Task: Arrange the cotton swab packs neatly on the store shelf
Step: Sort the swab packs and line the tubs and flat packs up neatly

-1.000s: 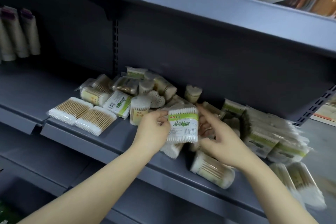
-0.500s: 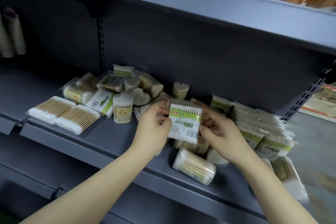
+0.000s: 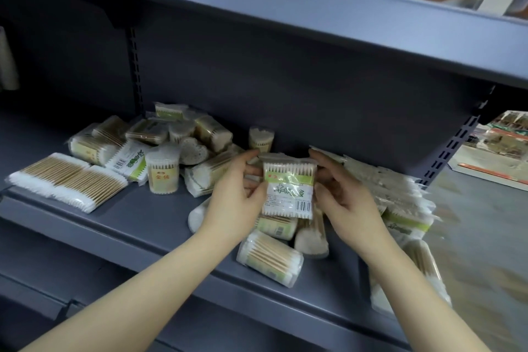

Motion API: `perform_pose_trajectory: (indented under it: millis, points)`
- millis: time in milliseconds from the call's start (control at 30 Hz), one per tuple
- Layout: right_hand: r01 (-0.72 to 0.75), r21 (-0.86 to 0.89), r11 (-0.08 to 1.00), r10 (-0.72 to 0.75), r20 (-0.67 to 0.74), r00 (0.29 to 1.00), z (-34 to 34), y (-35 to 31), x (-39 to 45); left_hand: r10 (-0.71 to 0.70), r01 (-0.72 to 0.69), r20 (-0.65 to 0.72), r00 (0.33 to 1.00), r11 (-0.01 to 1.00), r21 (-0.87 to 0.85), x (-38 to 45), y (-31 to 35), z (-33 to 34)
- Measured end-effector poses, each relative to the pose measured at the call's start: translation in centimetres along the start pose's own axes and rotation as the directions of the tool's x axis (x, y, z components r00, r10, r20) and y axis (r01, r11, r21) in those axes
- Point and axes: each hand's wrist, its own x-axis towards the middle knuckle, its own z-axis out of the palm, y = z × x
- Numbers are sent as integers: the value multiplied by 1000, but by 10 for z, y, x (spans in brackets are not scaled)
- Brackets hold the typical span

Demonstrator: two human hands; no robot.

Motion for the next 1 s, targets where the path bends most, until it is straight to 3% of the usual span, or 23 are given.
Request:
perform_pose_trajectory:
  millis: [333,633,767,1000]
  points:
    - [13,-99,995,-18,-44,999,-13,12,-3,134,-128,-28,991,980,155,-2,-2,21]
    - [13,-161,987,-24,-65,998,-18,15,-7,96,-91,-27,995,985,149,-3,2,30]
    - [13,-201,980,-28,-74,997,-21,14,-6,50,-51,13,999,988,147,-2,5,32]
    - [-91,-325,941,59,-109,992,-31,16,-2,138,-179,135,981,913,367,18,20,28]
